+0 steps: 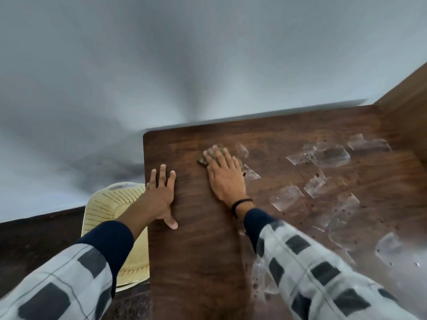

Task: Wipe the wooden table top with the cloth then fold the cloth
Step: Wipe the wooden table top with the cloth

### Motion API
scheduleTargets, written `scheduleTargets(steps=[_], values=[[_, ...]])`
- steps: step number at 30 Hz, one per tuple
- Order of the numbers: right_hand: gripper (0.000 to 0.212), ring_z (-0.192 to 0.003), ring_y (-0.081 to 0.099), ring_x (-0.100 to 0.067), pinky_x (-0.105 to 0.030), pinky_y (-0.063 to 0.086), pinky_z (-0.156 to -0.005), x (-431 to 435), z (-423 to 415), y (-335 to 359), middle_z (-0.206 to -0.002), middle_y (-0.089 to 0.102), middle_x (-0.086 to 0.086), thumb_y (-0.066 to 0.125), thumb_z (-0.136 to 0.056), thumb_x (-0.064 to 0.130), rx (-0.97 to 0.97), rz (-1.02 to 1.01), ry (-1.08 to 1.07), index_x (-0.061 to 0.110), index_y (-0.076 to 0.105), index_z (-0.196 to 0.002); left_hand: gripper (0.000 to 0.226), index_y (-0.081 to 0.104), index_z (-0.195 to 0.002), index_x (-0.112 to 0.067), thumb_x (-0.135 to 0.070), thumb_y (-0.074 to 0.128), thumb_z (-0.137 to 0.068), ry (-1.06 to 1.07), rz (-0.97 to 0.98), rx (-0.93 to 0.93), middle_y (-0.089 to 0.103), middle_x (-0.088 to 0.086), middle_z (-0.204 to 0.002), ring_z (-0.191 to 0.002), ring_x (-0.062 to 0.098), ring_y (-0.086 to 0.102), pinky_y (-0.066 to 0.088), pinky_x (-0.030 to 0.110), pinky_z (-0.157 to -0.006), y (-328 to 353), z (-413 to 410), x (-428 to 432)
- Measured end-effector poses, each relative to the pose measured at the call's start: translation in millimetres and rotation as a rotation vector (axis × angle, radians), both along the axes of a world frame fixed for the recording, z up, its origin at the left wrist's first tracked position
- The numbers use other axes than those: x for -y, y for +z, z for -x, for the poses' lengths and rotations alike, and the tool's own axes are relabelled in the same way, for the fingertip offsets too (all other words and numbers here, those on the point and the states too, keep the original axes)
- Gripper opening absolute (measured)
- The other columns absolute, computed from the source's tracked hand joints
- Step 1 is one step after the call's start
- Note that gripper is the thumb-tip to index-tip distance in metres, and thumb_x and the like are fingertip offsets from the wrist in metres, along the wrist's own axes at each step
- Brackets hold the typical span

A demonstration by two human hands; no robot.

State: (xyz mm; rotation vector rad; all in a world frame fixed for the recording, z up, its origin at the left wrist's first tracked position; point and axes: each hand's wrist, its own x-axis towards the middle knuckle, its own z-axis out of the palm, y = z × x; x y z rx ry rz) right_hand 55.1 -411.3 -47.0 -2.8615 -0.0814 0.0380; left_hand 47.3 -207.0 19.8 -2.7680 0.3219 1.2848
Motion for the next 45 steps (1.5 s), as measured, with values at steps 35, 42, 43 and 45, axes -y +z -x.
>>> scheduleTargets(steps=[35,42,43,45], values=[[0.052,-0.157,0.015,-0.022,-0.048,0.019,-0.125,23.3,165.4,7.7,-0.169,0.021,0.005,0.036,-0.109,0.035,-0.015,0.107,0.177,0.037,0.027,-0.16,0.156,-0.028,-0.151,-0.018,-0.049,0.092,-0.055,0.038,0.042,0.032,-0.042,0.009,-0.153,-0.143,0.037,-0.03,0.002,0.055,-0.118,0.1,5.9,-6.4],[0.053,-0.158,0.008,-0.022,-0.046,0.018,-0.124,-9.4,249.0,-5.7,-0.17,0.014,0.006,0.03,-0.109,0.038,0.016,0.067,0.266,0.038,0.019,-0.161,0.157,-0.026,-0.152,-0.017,-0.052,0.092,-0.053,0.039,0.06,0.053,-0.038,0.011,-0.155,-0.143,0.039,-0.028,0.001,0.054,-0.119,-1.6,7.1,-9.9],[0.054,-0.157,0.01,-0.022,-0.045,0.018,-0.125,0.7,250.4,-4.4,-0.17,0.014,0.005,0.032,-0.108,0.038,-0.007,0.075,0.35,0.038,0.019,-0.161,0.157,-0.025,-0.152,-0.017,-0.051,0.092,-0.053,0.041,0.064,0.053,-0.038,0.01,-0.155,-0.143,0.039,-0.028,0.001,0.054,-0.119,-2.2,7.0,-9.2],[0.058,-0.156,0.016,-0.025,-0.047,0.022,-0.123,18.1,226.1,3.6,-0.17,0.019,0.002,0.038,-0.105,0.035,-0.036,0.128,0.435,0.036,0.023,-0.161,0.158,-0.025,-0.152,-0.017,-0.051,0.092,-0.052,0.047,0.064,0.058,-0.038,0.01,-0.155,-0.144,0.039,-0.028,0.001,0.055,-0.119,-2.8,7.1,-8.7]])
